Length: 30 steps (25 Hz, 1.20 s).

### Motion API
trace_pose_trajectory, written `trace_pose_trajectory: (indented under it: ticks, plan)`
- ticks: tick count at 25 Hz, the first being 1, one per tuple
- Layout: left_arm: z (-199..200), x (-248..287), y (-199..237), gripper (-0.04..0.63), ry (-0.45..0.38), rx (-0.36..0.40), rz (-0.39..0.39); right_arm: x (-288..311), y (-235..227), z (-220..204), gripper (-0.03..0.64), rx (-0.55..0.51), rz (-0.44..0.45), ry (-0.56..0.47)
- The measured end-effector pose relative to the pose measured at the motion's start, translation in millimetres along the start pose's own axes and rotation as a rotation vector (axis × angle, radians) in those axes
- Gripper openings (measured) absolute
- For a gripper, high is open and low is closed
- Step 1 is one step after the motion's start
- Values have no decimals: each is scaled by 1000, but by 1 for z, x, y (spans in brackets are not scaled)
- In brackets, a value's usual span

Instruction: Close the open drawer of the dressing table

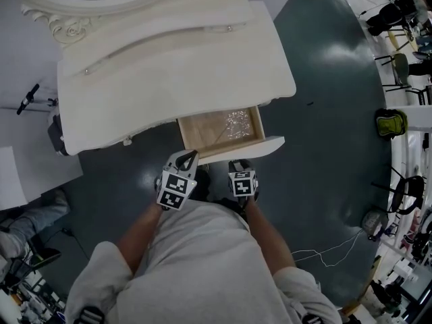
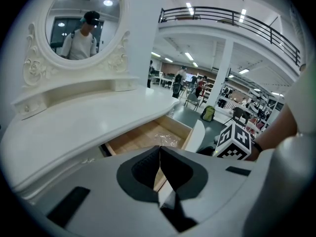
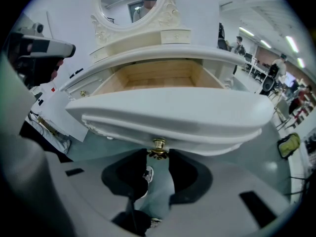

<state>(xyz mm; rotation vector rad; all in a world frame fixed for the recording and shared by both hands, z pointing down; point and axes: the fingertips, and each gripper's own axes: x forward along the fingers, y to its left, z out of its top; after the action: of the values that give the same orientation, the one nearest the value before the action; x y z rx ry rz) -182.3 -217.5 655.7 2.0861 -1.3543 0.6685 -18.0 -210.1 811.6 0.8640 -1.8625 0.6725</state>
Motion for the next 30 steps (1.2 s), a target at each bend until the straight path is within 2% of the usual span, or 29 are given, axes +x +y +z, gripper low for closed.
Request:
trace_pose_trajectory:
  ticks: [13, 30]
  plan:
    - [1, -6, 15, 8, 27, -26, 22, 3, -1, 5, 150, -9, 10, 53]
    - [-14, -29, 15, 8, 27, -128, 176, 6, -1, 24, 149, -92, 71, 14]
